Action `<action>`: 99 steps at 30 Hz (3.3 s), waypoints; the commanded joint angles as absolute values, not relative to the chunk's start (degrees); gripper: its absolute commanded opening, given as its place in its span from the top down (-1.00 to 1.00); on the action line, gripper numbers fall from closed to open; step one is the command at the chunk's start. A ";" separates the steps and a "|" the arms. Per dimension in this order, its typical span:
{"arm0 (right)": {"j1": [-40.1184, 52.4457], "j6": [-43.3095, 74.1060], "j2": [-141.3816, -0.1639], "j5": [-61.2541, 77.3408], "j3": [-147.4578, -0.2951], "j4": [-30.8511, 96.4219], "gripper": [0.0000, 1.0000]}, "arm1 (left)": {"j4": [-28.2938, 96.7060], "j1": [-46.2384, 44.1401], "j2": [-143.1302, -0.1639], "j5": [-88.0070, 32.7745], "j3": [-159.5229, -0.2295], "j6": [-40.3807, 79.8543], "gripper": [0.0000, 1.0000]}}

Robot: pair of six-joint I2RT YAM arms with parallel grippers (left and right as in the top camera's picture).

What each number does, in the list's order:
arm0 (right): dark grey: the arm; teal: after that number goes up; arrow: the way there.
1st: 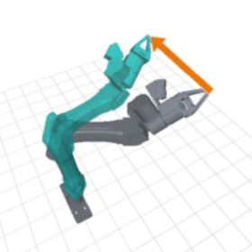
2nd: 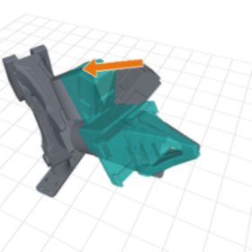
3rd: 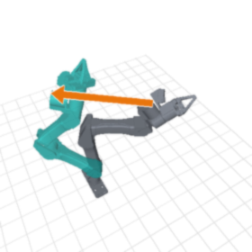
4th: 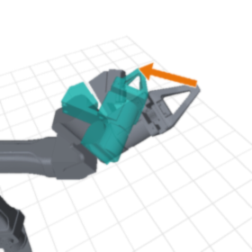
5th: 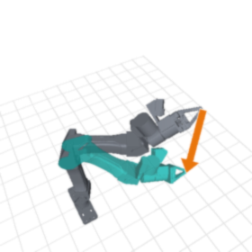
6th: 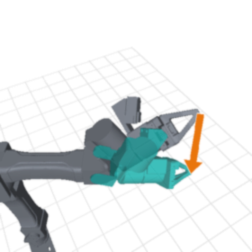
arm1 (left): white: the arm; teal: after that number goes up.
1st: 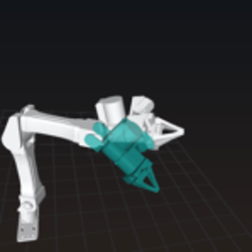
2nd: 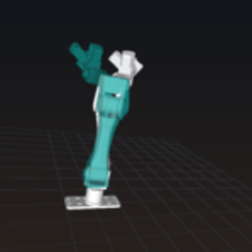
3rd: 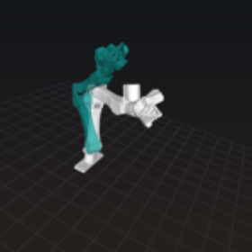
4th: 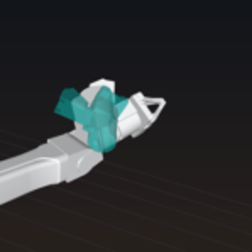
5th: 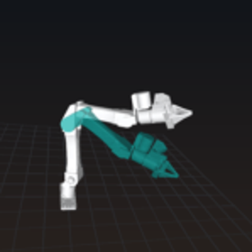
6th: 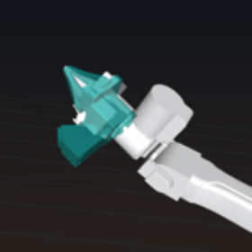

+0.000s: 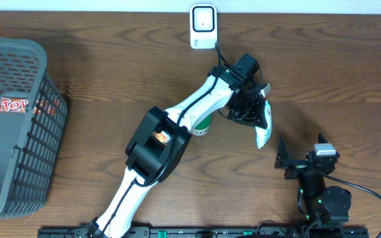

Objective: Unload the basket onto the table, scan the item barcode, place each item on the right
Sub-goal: 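Hold the mint-green pack's barcode under the white scanner, then drop the mint-green pack onto the table right of the jar, then move the left gripper back toward the basket, then grasp the red-brown chocolate bar inside the basket with the left gripper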

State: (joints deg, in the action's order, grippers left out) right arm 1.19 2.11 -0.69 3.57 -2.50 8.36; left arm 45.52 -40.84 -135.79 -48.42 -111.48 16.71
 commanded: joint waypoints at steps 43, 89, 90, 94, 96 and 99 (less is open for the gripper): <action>0.80 1.63 -0.54 3.31 -2.31 8.43 -0.98 | 67.68 -5.50 -80.01 20.08 -114.74 31.40 -0.83; 0.80 1.63 -0.54 3.29 -2.31 8.43 -0.99 | 70.57 29.08 -124.38 9.17 -111.94 40.32 -0.96; 0.80 1.63 -0.54 3.31 -2.31 8.43 -0.99 | 70.04 29.08 -124.60 9.17 -111.77 40.32 -0.95; 0.80 1.63 -0.54 3.31 -2.31 8.43 -0.99 | 67.94 29.10 -124.66 8.75 -110.63 40.34 -0.96; 0.80 1.63 -0.54 3.31 -2.31 8.43 -0.99 | 68.10 29.26 -124.66 8.27 -110.17 41.41 -0.96; 0.80 1.63 -0.54 3.29 -2.31 8.43 -0.98 | 70.57 29.69 -124.66 8.32 -109.80 47.07 -0.96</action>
State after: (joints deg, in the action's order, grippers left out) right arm 1.19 2.11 -0.69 3.57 -2.50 8.36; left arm 67.81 29.15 -121.95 8.86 -112.29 41.65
